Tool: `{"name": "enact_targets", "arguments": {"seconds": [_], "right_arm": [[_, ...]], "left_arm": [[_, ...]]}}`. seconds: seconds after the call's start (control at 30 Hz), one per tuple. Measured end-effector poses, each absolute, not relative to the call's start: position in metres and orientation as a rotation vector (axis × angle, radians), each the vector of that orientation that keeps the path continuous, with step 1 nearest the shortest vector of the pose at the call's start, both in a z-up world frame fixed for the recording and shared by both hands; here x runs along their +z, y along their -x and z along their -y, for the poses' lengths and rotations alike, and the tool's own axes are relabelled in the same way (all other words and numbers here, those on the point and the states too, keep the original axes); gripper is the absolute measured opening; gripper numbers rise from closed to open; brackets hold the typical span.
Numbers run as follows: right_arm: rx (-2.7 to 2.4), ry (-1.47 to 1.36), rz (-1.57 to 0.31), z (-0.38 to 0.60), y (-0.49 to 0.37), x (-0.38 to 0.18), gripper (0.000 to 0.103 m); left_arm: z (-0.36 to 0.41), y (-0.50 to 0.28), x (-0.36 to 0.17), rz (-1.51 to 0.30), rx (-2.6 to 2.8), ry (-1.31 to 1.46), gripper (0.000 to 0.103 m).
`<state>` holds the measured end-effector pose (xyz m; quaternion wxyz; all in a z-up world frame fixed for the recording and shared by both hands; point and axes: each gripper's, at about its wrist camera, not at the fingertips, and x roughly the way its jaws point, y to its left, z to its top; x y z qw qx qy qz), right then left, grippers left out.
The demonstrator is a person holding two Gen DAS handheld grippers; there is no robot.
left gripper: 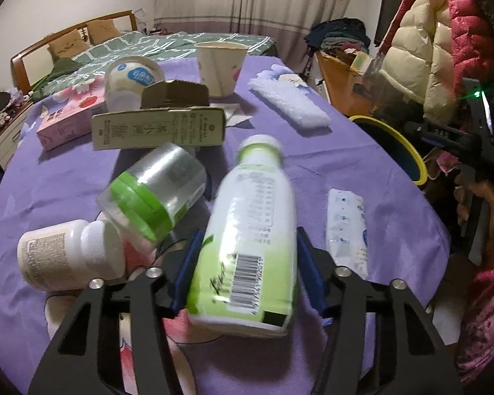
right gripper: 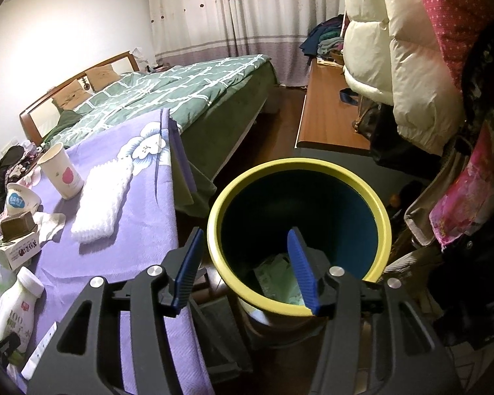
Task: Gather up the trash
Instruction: 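Grasp the white-green drink bottle with the left tool, then carry the bottle over the bin and drop it with the left tool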
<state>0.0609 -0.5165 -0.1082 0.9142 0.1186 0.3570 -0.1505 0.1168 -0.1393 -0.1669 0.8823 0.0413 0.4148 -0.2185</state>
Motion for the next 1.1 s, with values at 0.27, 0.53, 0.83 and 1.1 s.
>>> {"name": "enact_targets", "arguments": {"seconds": [0.27,0.53,0.83,1.1], "right_arm": [[-0.305,-0.245,-0.739,0.516,-0.062,-0.111,0.051],[-0.304,-0.251,-0.736,0.516,-0.062,-0.111,0.051],[-0.332,-0.265,-0.693,0.530,-0.049,-0.103,0.051],[-0.385,-0.287,-0.671,0.561,-0.036,-0.101,0.051]], "left_arm": [[0.145,-0.113,-0.152,-0.819,-0.469,-0.100,0.051],[0.155,-0.112,-0.120,-0.750,-0.493,-0.111,0.051],[0.202,-0.127,-0.089,-0.707,-0.581,-0.151,0.051],[0.292,-0.147,-0.072,-0.679,-0.701,-0.221,0.051]]}}
